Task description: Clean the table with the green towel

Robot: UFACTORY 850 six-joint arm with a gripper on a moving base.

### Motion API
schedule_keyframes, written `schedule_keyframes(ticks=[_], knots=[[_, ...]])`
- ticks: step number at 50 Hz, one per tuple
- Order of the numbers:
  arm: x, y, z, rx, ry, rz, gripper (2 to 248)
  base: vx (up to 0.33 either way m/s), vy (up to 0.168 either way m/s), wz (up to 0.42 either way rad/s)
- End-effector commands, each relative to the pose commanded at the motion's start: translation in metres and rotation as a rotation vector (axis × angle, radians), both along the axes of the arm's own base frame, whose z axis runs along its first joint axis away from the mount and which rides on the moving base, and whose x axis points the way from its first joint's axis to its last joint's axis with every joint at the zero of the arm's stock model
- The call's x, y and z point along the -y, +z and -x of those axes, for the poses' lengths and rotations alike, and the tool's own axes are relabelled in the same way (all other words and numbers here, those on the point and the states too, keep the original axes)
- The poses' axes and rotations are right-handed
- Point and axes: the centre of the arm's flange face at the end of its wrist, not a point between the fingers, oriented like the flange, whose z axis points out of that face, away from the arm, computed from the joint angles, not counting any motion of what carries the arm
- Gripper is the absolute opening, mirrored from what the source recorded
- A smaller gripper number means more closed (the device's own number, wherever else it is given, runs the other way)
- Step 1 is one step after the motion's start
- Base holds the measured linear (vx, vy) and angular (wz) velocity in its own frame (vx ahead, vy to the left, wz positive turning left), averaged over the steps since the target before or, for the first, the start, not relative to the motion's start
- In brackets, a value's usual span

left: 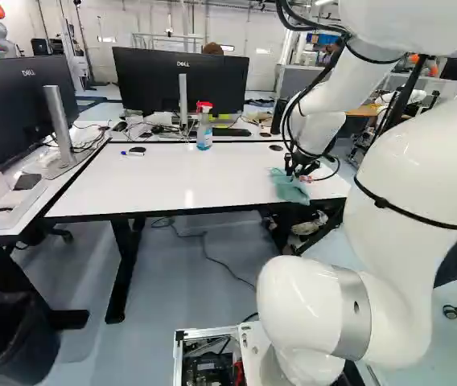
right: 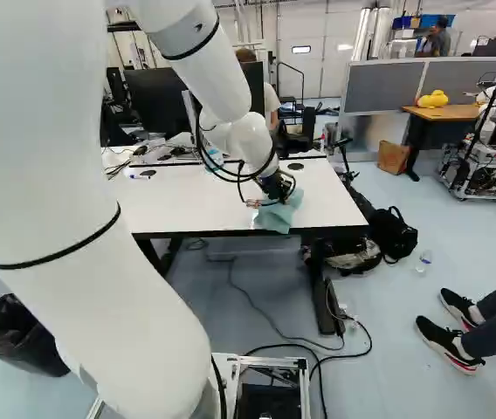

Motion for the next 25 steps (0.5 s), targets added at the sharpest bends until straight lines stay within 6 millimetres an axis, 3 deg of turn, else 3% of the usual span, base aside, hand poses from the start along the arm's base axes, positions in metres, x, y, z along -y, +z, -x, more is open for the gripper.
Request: schedule_keyframes(ticks=[25], knots=[[-0.0027,-0.0034,0.0052,-0.067,0.005,-0.032,50,0.000,0.000,0.000]])
